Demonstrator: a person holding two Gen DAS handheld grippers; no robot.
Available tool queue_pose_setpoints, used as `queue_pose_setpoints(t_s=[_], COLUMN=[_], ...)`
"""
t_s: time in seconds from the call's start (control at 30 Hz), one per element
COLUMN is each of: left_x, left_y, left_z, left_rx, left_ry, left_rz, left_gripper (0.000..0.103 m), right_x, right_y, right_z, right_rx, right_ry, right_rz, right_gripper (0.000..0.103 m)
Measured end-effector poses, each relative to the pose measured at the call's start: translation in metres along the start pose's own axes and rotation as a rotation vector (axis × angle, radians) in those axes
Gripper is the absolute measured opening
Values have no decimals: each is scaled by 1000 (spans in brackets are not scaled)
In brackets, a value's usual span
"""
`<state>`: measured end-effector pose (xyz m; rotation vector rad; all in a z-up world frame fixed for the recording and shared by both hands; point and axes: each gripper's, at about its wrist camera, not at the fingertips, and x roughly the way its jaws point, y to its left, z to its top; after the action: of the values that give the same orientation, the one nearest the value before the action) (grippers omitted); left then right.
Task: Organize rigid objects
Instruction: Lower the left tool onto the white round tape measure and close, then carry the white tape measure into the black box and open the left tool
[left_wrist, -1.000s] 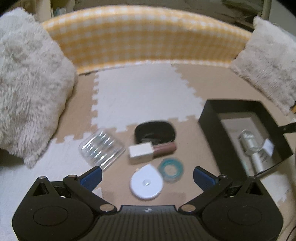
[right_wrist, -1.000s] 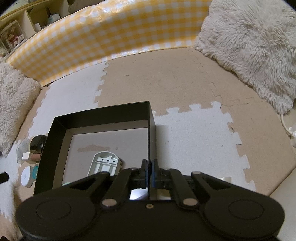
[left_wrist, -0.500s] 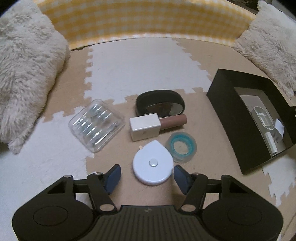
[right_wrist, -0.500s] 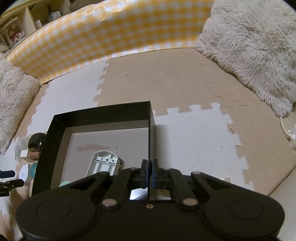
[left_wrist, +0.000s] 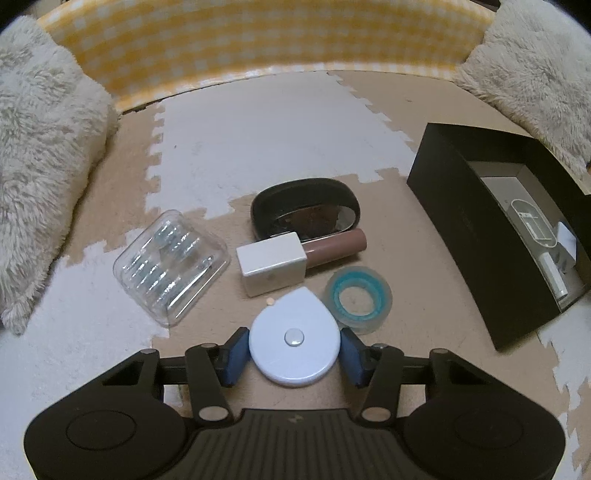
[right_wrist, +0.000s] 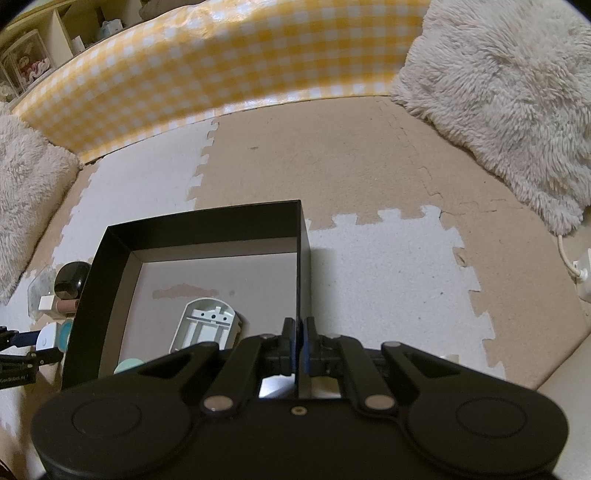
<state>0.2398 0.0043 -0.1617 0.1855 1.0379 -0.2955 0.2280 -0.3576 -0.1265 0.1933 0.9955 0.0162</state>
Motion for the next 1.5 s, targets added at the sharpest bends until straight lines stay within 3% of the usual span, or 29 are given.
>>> queue_pose_setpoints(t_s=[0.4, 0.73, 1.07, 1.27, 1.5], left_x=[-9, -53, -80, -68, -37], left_y=[-2, -17, -74, -115, -159], left_z=[-5, 12, 35, 53, 75], left_rx=[-38, -97, -29, 33, 35], left_ry=[44, -118, -214, -209, -162], left_rz=[-1, -92, -244, -305, -360], left_gripper=[53, 53, 53, 53, 53], right_x=[0, 0, -14, -21, -21], right_y=[0, 0, 2, 1, -2], right_z=[0, 0, -10, -21, -22], right_rx=[1, 2, 2, -27, -21], right_ry=[0, 0, 49, 68, 67], right_rz=[1, 2, -3, 10, 31], right_gripper=[4, 4, 4, 4, 5])
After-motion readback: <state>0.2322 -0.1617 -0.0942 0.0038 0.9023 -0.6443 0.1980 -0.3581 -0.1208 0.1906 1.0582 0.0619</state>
